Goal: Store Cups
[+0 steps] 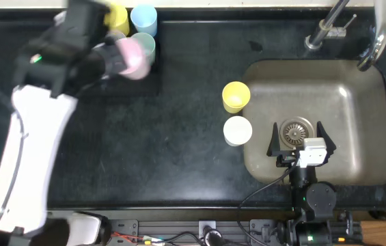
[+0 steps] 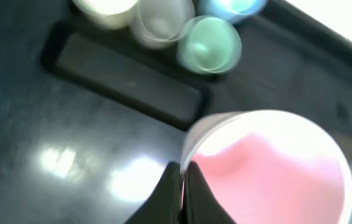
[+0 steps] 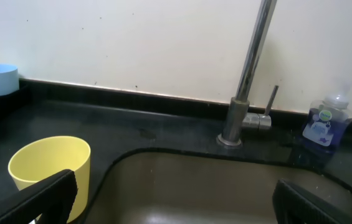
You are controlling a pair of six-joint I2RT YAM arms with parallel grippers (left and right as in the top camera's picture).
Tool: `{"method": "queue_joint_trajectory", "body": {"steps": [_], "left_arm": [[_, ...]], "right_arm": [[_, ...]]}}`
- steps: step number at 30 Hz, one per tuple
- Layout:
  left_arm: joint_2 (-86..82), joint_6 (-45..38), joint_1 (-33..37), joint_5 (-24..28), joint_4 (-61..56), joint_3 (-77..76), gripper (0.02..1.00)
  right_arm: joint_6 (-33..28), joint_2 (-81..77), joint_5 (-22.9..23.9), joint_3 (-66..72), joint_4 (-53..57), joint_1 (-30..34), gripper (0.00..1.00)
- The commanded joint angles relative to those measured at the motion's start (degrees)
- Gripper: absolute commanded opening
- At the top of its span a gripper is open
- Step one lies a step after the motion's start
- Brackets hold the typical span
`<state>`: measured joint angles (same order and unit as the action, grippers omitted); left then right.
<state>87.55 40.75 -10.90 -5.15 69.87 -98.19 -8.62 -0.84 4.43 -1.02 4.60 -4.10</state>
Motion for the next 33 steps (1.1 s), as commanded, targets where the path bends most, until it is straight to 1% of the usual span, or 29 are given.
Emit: {"method": "queue_joint_trajectory", "body": {"steps": [1,3,6,10,13,16,20,25,33], "left_arm": [[-5.6,7.9,9.2,7.5,-7.0,14.4,0.036],[-5.8,11.2,12.8,8.4,-8.8,17.5,0.036],[-5.5,11.5,17.0,11.0,-9.0,17.6,0.036],[-5.2,12.1,20.9,10.9,-8.5,17.6,0.036],[-4.0,14.8,22.2,9.9,-8.5,17.6,0.038],[-1.3,19.1,22.1,8.1,-8.5,17.6,0.036],[2.4,24.2,22.1,7.2,-8.9,17.5,0.038],[4.3,24.2,22.0,4.7,-11.8,17.5,0.036],[4.4,16.3,22.0,-0.5,-13.2,17.5,0.036]], "right_arm": [[0.5,0.6,-0.4,0.7,-0.3,0.4,0.996],[0.5,0.6,-0.4,0.7,-0.3,0.4,0.996],[0.5,0.6,-0.4,0.7,-0.3,0.4,0.998],[0.5,0.6,-0.4,0.7,-0.3,0.4,0.998],[0.5,0.6,-0.4,0.7,-0.3,0.4,0.998],[0.5,0.6,-0.4,0.7,-0.3,0.4,0.996],[0.5,0.6,-0.4,0.7,-0.3,0.4,0.998],[0.5,0.6,-0.4,0.7,-0.3,0.4,0.996],[0.5,0.6,-0.4,0.7,-0.3,0.4,0.998]]}}
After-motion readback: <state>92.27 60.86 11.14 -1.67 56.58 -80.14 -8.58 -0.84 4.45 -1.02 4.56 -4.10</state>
